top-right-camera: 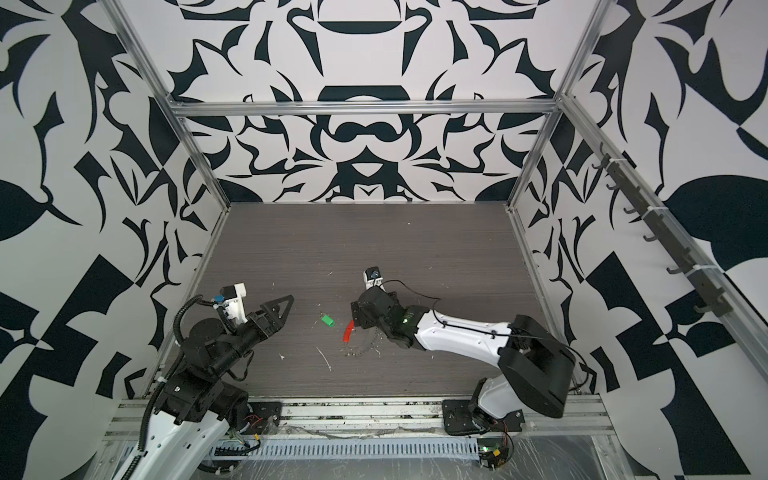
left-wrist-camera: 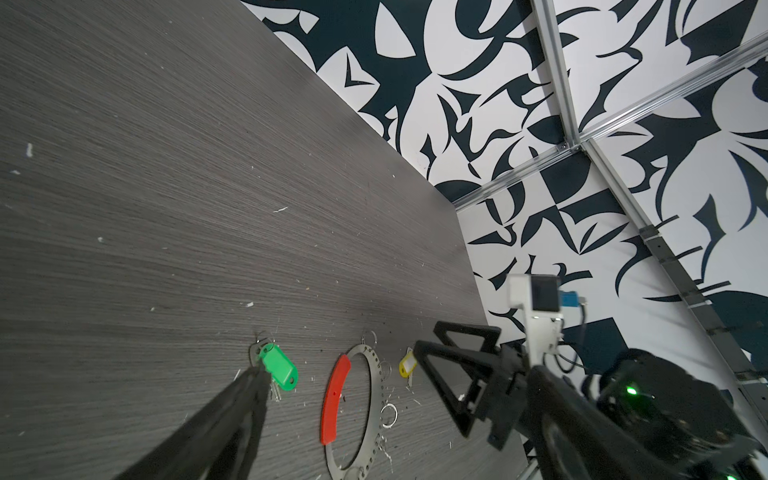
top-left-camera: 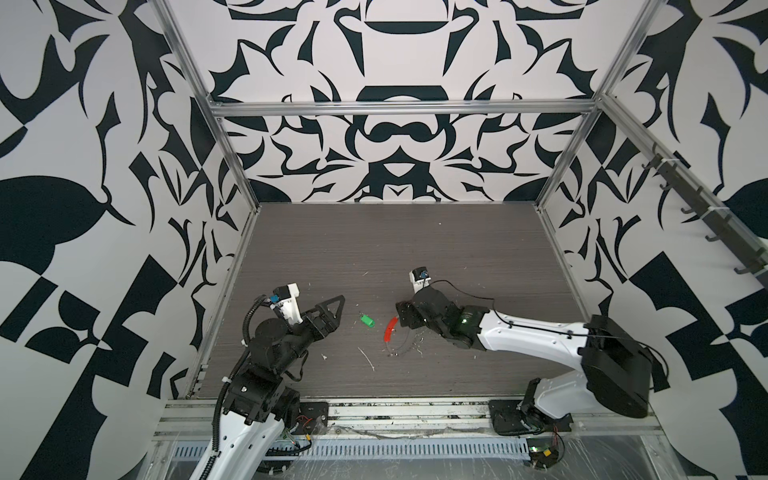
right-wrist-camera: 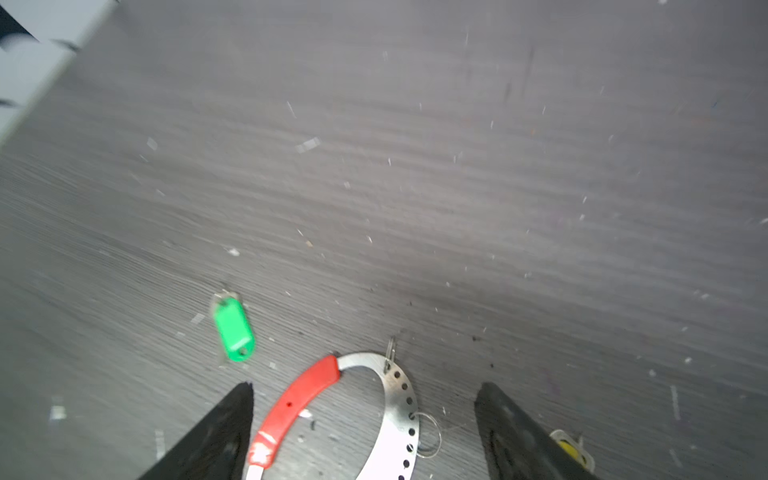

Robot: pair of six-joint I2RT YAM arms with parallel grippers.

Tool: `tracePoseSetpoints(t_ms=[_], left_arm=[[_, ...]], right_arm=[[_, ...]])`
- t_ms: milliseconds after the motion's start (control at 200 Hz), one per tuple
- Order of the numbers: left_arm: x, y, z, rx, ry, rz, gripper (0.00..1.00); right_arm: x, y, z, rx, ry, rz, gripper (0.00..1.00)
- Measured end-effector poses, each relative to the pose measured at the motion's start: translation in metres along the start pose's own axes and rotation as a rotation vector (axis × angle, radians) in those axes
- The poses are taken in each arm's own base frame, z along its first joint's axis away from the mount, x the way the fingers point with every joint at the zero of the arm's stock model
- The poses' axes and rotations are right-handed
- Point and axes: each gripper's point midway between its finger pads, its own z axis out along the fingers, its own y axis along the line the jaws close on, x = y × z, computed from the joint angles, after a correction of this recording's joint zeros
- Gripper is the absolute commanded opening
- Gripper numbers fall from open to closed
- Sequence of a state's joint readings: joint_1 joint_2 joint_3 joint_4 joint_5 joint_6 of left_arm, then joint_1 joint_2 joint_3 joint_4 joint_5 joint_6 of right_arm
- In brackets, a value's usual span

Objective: Remove the keys from the keyring

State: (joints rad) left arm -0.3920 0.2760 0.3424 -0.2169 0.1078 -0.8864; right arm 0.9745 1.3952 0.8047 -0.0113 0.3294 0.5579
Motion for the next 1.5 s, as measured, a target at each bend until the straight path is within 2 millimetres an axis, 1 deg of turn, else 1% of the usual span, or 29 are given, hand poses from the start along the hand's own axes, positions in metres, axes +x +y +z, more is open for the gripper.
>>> tracePoseSetpoints(t_ms=[90, 160, 250, 310, 350, 410, 465, 520, 610, 690, 730, 770, 795, 850, 915, 975, 1005, 1035, 1080, 1260, 1430, 1505], left_arm=[[-0.008, 0.003, 0.006, -0.040, -0.020, 0.007, 0.99], [-0.018, 0.012, 0.015, -0.116, -0.042, 0.010, 0.99], [-0.027, 0.028, 0.029, -0.236, -0.049, 0.013, 0.99], [-0.035, 0.036, 0.039, -0.315, -0.048, 0.027, 0.99], [-0.040, 0.039, 0.046, -0.355, -0.047, 0.044, 0.99], [-0.049, 0.040, 0.055, -0.391, -0.052, 0.077, 0.99], [-0.062, 0.038, 0.060, -0.409, -0.087, 0.118, 0.99], [-0.075, 0.036, 0.061, -0.420, -0.141, 0.157, 0.99], [-0.098, 0.037, 0.055, -0.460, -0.236, 0.231, 0.99], [-0.120, 0.044, 0.048, -0.527, -0.328, 0.290, 0.99], [-0.132, 0.051, 0.045, -0.573, -0.372, 0.311, 0.99], [-0.142, 0.063, 0.041, -0.624, -0.407, 0.328, 0.99], [-0.147, 0.073, 0.039, -0.661, -0.424, 0.332, 0.99], [-0.157, 0.104, 0.033, -0.762, -0.445, 0.328, 0.99], [-0.159, 0.140, 0.027, -0.875, -0.436, 0.320, 0.99], [-0.156, 0.173, 0.022, -0.982, -0.406, 0.322, 0.99], [-0.152, 0.186, 0.021, -1.025, -0.383, 0.330, 0.99], [-0.150, 0.193, 0.023, -1.050, -0.363, 0.344, 0.99], [-0.148, 0.200, 0.026, -1.067, -0.341, 0.373, 0.99], [-0.153, 0.214, 0.045, -1.064, -0.311, 0.488, 0.99], [-0.151, 0.232, 0.050, -1.018, -0.288, 0.503, 0.99], [-0.149, 0.239, 0.056, -0.987, -0.281, 0.512, 0.99]], right_arm=[[-0.025, 0.002, -0.025, -0.034, -0.091, 0.015, 0.87], [-0.037, -0.003, -0.045, -0.047, -0.160, 0.023, 0.89], [-0.046, -0.012, -0.064, -0.041, -0.220, 0.028, 0.90], [-0.051, -0.017, -0.073, -0.032, -0.251, 0.031, 0.95], [-0.054, -0.021, -0.079, -0.023, -0.269, 0.031, 1.00], [-0.059, -0.026, -0.088, -0.007, -0.296, 0.043, 1.00], [-0.064, -0.032, -0.095, 0.010, -0.322, 0.052, 1.00], [-0.067, -0.038, -0.103, 0.027, -0.347, 0.062, 1.00], [-0.068, -0.049, -0.113, 0.056, -0.380, 0.064, 1.00], [-0.069, -0.060, -0.120, 0.099, -0.405, 0.066, 1.00], [-0.070, -0.066, -0.123, 0.123, -0.420, 0.070, 1.00], [-0.070, -0.072, -0.125, 0.146, -0.432, 0.074, 1.00], [-0.070, -0.075, -0.127, 0.157, -0.439, 0.075, 1.00], [-0.068, -0.083, -0.129, 0.186, -0.450, 0.074, 1.00], [-0.065, -0.091, -0.130, 0.215, -0.458, 0.072, 0.99], [-0.062, -0.098, -0.131, 0.238, -0.464, 0.073, 1.00], [-0.062, -0.100, -0.132, 0.245, -0.467, 0.074, 1.00], [-0.061, -0.102, -0.133, 0.250, -0.472, 0.075, 1.00], [-0.061, -0.104, -0.136, 0.253, -0.480, 0.078, 1.00], [-0.059, -0.113, -0.145, 0.268, -0.506, 0.080, 1.00], [-0.058, -0.118, -0.150, 0.275, -0.517, 0.066, 1.00], [-0.060, -0.119, -0.153, 0.280, -0.523, 0.055, 1.00]])
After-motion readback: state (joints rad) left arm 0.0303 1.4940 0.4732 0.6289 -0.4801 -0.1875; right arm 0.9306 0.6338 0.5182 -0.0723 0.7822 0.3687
